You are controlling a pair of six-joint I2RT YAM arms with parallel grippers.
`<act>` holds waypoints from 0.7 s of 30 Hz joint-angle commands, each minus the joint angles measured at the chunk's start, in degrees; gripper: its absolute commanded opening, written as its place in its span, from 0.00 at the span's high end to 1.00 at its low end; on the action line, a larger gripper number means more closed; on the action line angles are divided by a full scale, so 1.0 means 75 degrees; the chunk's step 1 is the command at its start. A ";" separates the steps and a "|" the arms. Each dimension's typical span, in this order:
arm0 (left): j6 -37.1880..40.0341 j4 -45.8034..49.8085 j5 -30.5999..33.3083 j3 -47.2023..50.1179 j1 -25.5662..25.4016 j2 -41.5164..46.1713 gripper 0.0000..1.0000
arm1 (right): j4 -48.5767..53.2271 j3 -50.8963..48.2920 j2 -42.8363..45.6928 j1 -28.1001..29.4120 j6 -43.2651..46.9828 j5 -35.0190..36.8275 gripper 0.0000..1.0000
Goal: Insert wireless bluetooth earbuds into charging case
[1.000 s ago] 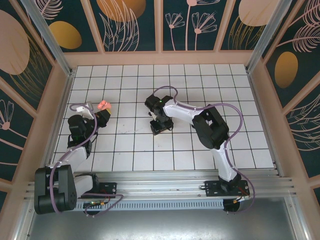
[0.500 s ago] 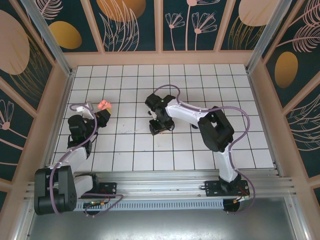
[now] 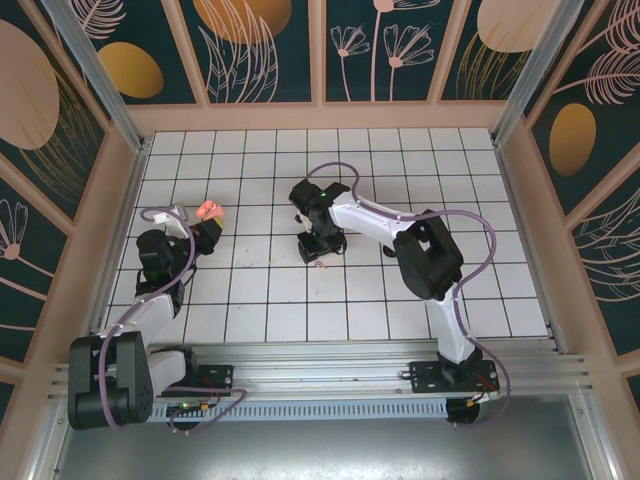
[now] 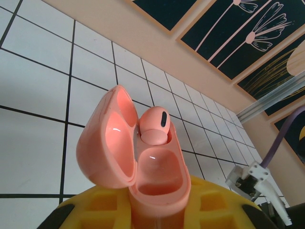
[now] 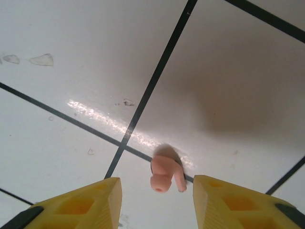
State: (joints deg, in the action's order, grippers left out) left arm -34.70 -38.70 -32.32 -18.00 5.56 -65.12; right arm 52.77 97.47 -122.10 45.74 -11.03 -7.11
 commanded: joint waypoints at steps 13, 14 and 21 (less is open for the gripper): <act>0.0185 -0.0032 -0.0007 -0.0237 -0.0050 0.0064 0.90 | 0.0533 0.0290 -0.0600 -0.0003 0.0559 0.0046 0.62; 0.0185 -0.0032 -0.0014 -0.0234 -0.0046 0.0052 0.90 | 0.0534 0.0303 -0.0610 -0.0003 0.0553 0.0057 0.62; 0.0187 -0.0030 -0.0014 -0.0240 -0.0061 0.0059 0.90 | 0.0417 0.0327 -0.0700 0.0019 0.0569 0.0128 0.67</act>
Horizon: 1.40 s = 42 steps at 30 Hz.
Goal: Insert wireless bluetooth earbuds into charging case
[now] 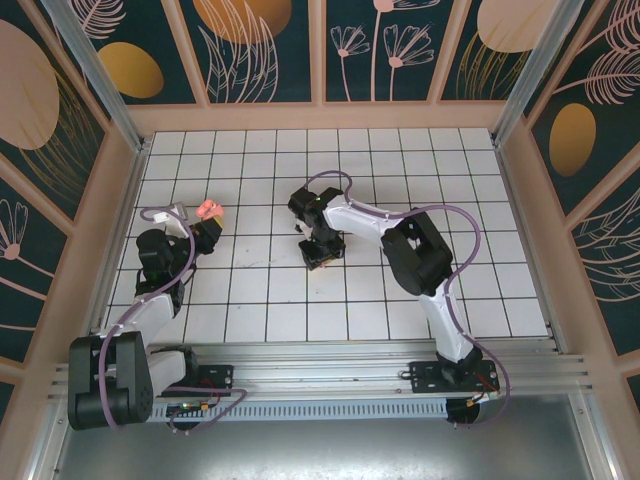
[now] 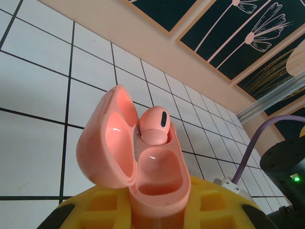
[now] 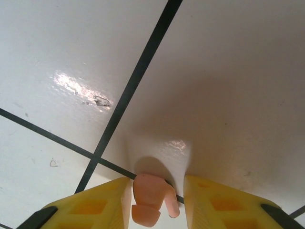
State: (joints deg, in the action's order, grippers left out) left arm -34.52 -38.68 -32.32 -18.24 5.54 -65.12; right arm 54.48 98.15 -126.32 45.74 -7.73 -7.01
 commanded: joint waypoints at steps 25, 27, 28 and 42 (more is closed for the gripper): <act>0.0308 0.0036 0.0037 -0.0232 -0.0278 0.0012 0.90 | -0.1020 -0.0422 0.0653 0.0026 -0.0185 0.0201 0.76; 0.0338 0.0028 0.0036 -0.0240 -0.0342 -0.0018 0.91 | -0.1309 -0.0595 0.0834 0.0008 -0.0272 0.0156 0.76; 0.0360 0.0030 0.0038 -0.0242 -0.0369 -0.0034 0.91 | -0.1433 -0.0669 0.0910 -0.0017 -0.0310 0.0130 0.76; 0.0499 -0.0636 -0.0375 -0.0213 -0.0813 -0.0183 0.91 | -0.3578 -0.1933 0.2260 -0.0367 -0.0823 -0.0015 0.77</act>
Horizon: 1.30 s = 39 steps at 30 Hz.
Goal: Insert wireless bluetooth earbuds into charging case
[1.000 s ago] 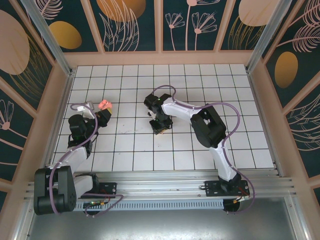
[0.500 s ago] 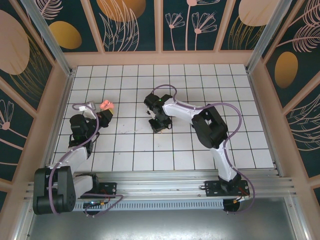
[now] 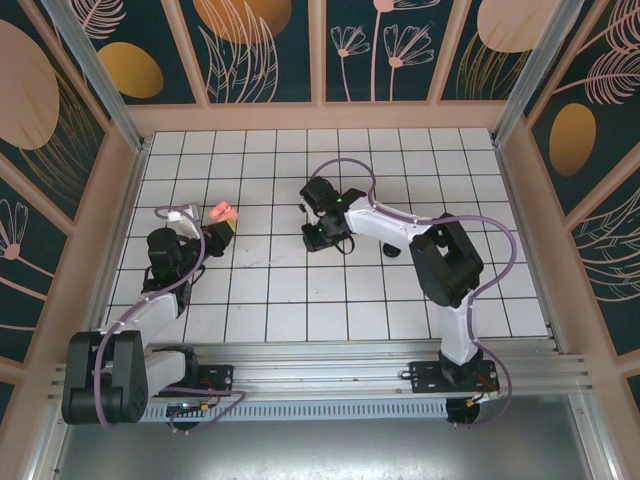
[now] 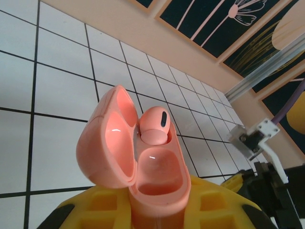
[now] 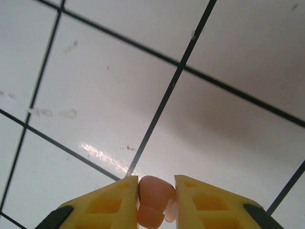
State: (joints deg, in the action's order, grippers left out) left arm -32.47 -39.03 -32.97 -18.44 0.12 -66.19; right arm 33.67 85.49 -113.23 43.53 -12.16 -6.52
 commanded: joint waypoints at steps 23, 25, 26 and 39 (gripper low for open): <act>0.1605 -0.2844 -0.1667 0.0454 -0.1454 -0.0150 0.91 | -0.5550 -0.2562 0.3451 -0.0120 0.0849 -0.1695 0.79; 0.1811 -0.2684 -0.1727 0.0326 -0.1636 -0.0277 0.92 | -0.5760 -0.2703 0.3693 -0.0120 0.0994 -0.1889 0.79; 0.1864 -0.2694 -0.1788 0.0261 -0.1722 -0.0355 0.92 | -0.5848 -0.2758 0.3800 -0.0120 0.1056 -0.2002 0.79; 0.2491 -0.2390 -0.2325 -0.0325 -0.2348 -0.0872 0.92 | -0.6603 -0.3032 0.4202 -0.0120 0.1234 -0.3042 0.79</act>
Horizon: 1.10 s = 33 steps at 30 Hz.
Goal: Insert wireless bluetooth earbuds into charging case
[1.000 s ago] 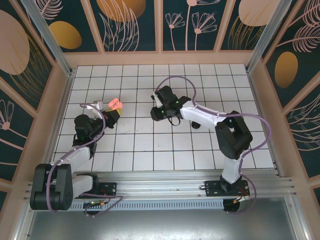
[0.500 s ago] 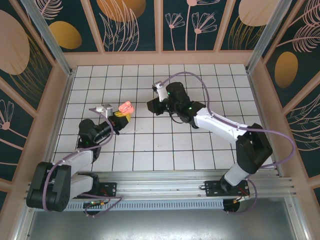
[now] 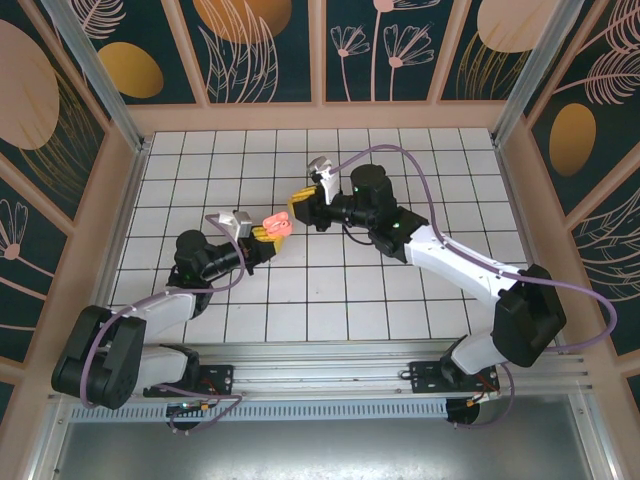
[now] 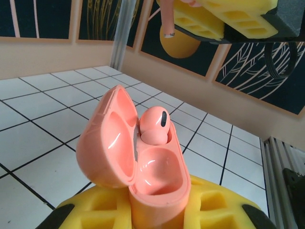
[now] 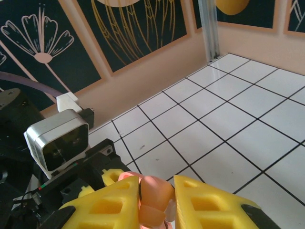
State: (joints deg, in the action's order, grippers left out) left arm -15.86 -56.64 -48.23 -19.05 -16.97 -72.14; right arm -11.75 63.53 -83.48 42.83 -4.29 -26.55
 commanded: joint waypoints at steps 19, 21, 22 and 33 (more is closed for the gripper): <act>0.0292 0.0107 -0.0282 -0.0238 -0.0123 0.0180 0.92 | -0.0361 0.0508 -0.0255 -0.0039 0.0356 -0.0580 0.79; 0.0292 0.0102 -0.0274 -0.0215 -0.0129 0.0226 0.92 | -0.0277 0.0608 -0.0312 -0.0039 0.0382 -0.0609 0.79; 0.0293 0.0103 -0.0279 -0.0219 -0.0128 0.0229 0.92 | -0.0274 0.0626 -0.0329 -0.0039 0.0391 -0.0609 0.79; 0.0287 0.0052 -0.0323 -0.0283 -0.0248 0.0227 0.92 | -0.0435 0.0560 -0.0271 -0.0068 0.0343 -0.0726 0.79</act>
State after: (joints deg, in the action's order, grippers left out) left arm -15.00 -55.27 -49.10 -19.62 -18.20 -71.18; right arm -13.30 66.50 -85.56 42.78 -2.63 -30.55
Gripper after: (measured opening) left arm 0.178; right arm 0.211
